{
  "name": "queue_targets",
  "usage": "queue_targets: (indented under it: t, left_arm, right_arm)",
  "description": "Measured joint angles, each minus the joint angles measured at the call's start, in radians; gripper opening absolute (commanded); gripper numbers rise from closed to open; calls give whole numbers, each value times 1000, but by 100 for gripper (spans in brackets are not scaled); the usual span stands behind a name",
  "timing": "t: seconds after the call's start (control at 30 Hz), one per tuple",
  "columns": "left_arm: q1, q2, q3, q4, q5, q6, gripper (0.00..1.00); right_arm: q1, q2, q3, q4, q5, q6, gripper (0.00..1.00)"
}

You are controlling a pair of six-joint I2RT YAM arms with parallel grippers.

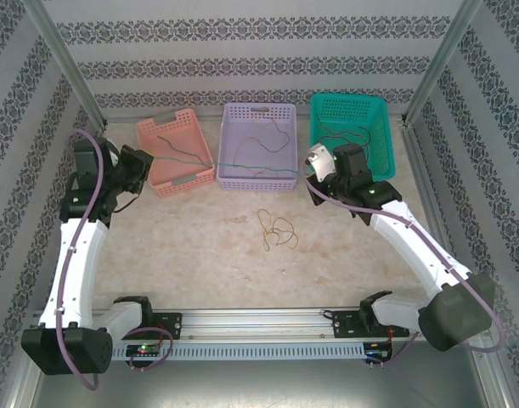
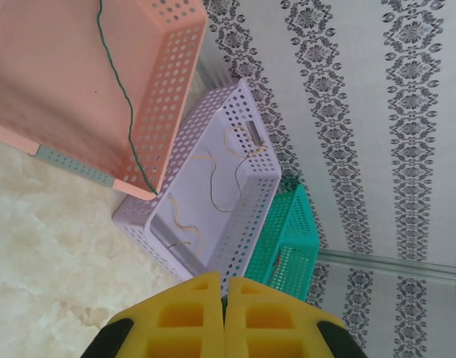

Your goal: Untangle the cables

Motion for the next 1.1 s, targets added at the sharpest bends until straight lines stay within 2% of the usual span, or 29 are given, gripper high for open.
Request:
queue_targets:
  t: [0.23,0.47,0.83,1.1]
  left_arm:
    - [61,33,88,-73,49,40,0]
    - [96,85,196,-150,18,127,0]
    - [99,259,364,-267,-47,289,0]
    - [98,436,531,-330,-15,374,0]
  right_arm:
    - [14,-37,-17,34,-23,-44,0]
    - [112,-49,-45,43,4,-187,0]
    - [245,-69,-98,21,45,-528,0]
    - [303,-68,-94,-34,-6,-630,0]
